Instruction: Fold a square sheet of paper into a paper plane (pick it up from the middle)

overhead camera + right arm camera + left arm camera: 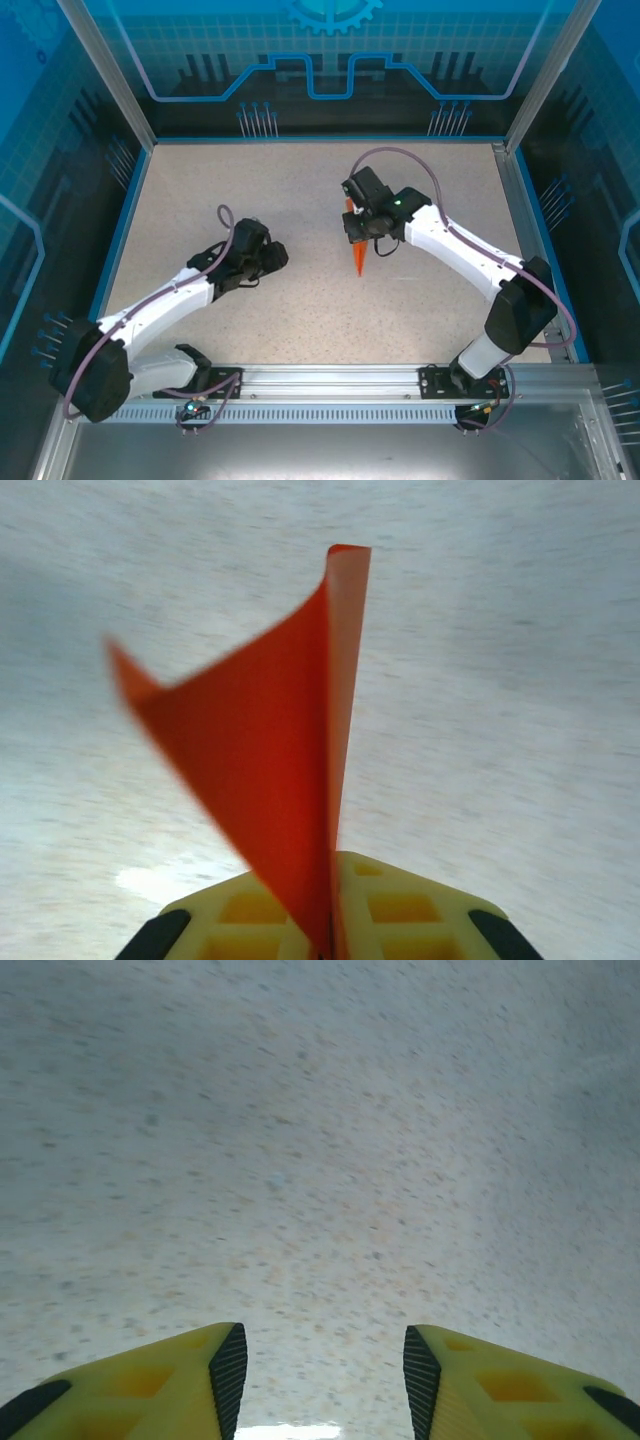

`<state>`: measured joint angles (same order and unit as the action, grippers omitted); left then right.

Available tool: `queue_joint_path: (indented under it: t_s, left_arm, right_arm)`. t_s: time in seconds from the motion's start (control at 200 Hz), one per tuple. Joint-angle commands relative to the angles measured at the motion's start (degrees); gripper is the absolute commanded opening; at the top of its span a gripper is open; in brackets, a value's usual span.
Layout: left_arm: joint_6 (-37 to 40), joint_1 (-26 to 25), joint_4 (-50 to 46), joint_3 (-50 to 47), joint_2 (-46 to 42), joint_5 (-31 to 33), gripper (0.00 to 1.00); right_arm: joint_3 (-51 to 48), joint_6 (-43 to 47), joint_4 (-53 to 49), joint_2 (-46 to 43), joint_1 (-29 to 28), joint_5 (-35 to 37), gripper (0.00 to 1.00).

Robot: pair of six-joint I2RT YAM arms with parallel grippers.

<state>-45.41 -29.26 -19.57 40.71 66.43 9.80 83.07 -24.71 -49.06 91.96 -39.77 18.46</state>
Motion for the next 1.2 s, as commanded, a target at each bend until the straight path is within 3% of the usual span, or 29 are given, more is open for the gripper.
queue_joint_path:
  t_s: [0.0,0.09,0.185,0.46,0.66,0.715,0.795,0.93,1.065,1.195]
  left_arm:
    - [-3.34,0.62,-2.59,-2.31,-3.77,8.09,0.5]
    - [-4.17,0.69,-3.37,-3.39,-6.29,10.6,0.5]
    - [-5.1,0.72,-4.31,-4.49,-9.0,13.07,0.51]
    - [-6.6,0.9,-6.83,-8.47,-18.33,16.87,0.55]
    - [-7.01,1.04,-9.5,-8.99,-21.85,17.32,0.56]
    - [-6.96,1.01,-10.0,-9.05,-22.6,17.22,0.57]
    - [-6.96,1.04,-10.43,-9.33,-23.49,17.31,0.58]
    - [-7.32,1.04,-10.53,-9.5,-23.85,16.57,0.59]
    - [-5.69,1.0,-5.17,-10.7,-22.26,10.32,0.61]
    - [-3.65,1.0,3.27,-11.37,-16.45,-0.84,0.62]
  right_arm:
    - [4.48,1.5,-23.41,4.34,-2.83,24.67,0.11]
    - [7.88,-1.53,-29.41,8.92,-5.26,29.3,0.12]
    - [10.55,-3.96,-32.15,14.42,-7.87,28.77,0.12]
    - [27.02,-7.5,-34.16,37.12,-15.96,18.27,0.16]
    - [39.3,-8.94,-32.55,46.53,-18.67,7.02,0.22]
    - [39.17,-7.56,-29.12,45.7,-18.64,1.15,0.31]
    - [35.01,-4.83,-21.25,41.68,-18.46,-7.37,0.53]
    - [21.22,-3.96,-6.78,25.79,-15.69,-15.56,0.76]
    - [3.58,-4.95,6.36,11.5,-8.15,-23.58,0.8]
    - [-9.21,-4.71,16.06,7.58,1.66,-36.71,0.74]
